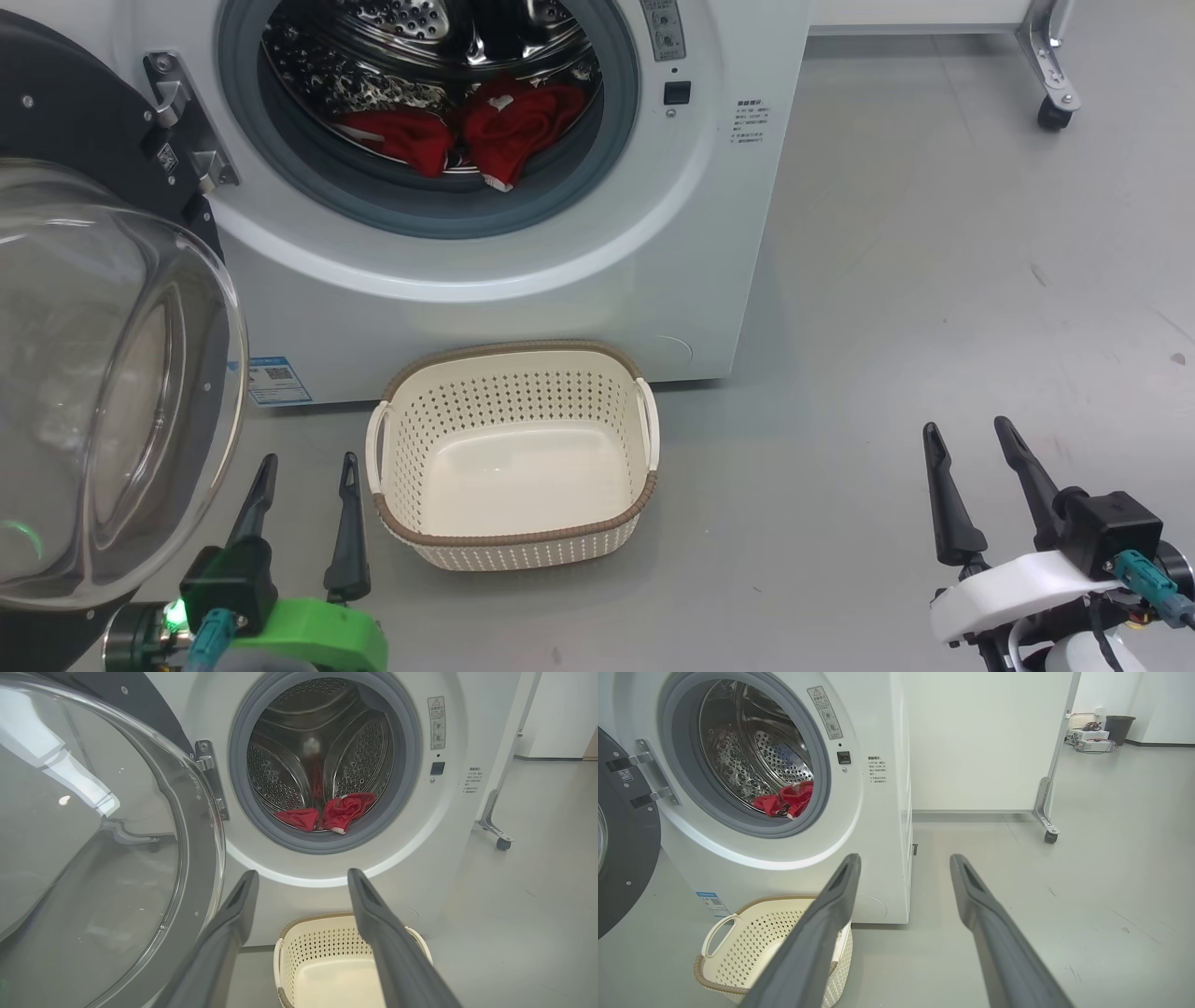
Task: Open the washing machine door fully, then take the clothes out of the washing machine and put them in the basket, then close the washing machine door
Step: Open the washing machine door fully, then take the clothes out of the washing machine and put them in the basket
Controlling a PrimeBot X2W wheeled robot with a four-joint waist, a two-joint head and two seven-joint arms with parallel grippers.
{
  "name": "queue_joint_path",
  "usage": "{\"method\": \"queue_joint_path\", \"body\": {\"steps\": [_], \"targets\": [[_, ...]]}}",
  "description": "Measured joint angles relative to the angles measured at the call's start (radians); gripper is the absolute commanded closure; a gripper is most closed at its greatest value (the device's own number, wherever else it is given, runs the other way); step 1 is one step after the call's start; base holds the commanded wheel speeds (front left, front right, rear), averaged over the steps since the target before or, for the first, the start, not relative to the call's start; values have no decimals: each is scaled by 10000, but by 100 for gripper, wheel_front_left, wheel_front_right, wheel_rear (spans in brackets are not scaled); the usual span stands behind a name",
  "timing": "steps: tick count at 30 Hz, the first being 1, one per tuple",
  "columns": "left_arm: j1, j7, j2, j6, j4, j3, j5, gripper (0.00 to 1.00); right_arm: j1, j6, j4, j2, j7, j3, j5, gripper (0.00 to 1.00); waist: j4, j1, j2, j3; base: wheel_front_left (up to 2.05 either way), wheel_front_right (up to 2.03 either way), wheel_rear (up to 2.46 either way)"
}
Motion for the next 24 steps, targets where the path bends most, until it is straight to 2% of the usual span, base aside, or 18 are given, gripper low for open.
{"method": "queue_joint_path", "body": {"steps": [24], "targets": [[32,215,0,36,-201,-105,29,0,15,0,-23,31,-46,0,2,0,-64,0,0,11,2,-4,2]]}}
